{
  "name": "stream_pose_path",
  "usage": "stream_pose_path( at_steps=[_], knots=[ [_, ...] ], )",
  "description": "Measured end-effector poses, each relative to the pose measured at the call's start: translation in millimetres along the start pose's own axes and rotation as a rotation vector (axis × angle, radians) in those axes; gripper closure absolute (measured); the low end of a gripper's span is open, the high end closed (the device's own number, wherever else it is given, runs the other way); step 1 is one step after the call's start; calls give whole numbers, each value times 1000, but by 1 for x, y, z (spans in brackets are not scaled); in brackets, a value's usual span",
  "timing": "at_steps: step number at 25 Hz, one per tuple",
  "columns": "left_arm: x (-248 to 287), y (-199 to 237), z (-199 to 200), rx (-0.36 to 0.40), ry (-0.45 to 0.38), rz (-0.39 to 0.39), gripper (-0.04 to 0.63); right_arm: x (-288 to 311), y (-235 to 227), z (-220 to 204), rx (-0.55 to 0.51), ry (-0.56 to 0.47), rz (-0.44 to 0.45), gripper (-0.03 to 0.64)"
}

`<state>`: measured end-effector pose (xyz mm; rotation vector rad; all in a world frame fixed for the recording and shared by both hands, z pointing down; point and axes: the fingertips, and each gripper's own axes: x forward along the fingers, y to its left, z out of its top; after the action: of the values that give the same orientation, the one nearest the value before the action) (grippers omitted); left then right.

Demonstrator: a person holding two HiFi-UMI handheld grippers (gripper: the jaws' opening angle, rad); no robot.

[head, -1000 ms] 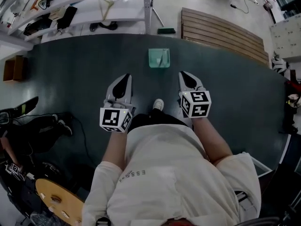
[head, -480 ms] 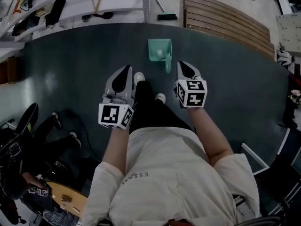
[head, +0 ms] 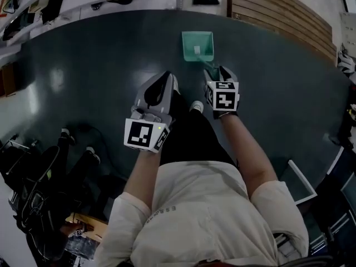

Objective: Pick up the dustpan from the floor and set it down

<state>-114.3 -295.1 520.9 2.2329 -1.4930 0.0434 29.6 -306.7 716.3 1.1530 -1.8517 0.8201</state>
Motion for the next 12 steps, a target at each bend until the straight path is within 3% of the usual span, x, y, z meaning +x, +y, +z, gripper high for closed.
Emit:
stream_pose_path(
  at_steps=[7, 9, 12],
  knots=[
    [4, 40, -22, -40, 32, 21, 586, 52, -11, -13, 36, 91, -67, 414],
    [4, 43, -28, -47, 40, 26, 586, 54, -17, -14, 64, 93, -86, 495],
    [4, 49, -35, -60, 57, 32, 586, 55, -17, -13, 112, 84, -108, 532]
  ],
)
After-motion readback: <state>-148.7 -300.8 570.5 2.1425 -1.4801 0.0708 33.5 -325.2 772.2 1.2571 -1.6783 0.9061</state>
